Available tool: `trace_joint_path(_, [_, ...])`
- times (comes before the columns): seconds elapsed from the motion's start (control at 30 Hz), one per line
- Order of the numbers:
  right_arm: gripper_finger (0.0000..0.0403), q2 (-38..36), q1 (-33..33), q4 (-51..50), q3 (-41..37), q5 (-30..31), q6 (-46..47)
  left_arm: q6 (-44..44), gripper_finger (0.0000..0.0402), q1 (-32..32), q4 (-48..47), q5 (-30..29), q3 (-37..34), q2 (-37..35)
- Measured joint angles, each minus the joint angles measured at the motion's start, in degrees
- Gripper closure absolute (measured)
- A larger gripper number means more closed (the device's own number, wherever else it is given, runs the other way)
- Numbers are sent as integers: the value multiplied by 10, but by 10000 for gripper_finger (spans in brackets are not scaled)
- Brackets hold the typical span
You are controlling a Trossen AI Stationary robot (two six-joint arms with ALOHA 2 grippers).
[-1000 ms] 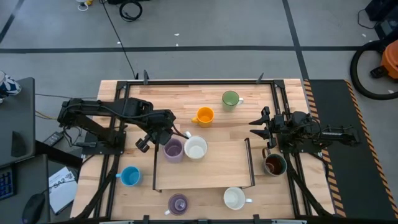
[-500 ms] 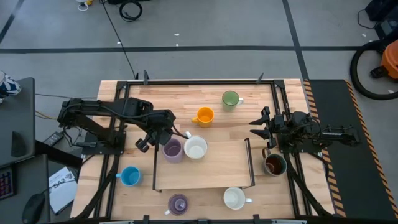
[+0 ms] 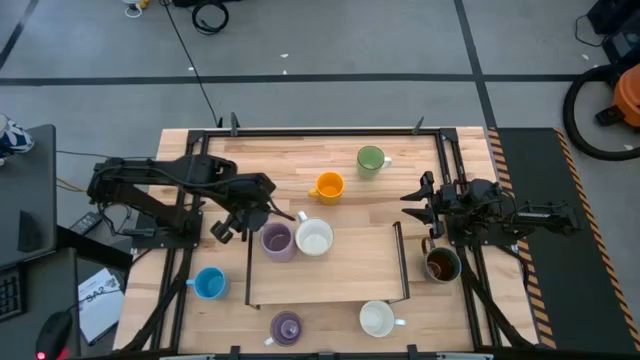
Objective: Place coffee mugs
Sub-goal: Put the purple mug on the shelf, then put the yellow mug on the shelf
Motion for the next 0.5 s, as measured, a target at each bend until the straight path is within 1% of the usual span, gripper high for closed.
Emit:
trace_joint_path(0.2, [242, 0, 0, 11, 0, 0, 0, -35, 232, 3, -19, -23, 0, -39])
trace_joint_path(0.3, [242, 0, 0, 25, 0, 0, 0, -64, 232, 12, -48, -56, 0, -62])
trace_joint_path(0.4, [242, 0, 0, 33, 0, 0, 0, -124, 232, 29, -90, -79, 0, -85])
trace_joint_path(0.5, [242, 1, 0, 52, 0, 0, 3, -197, 232, 52, -126, -78, 0, -113])
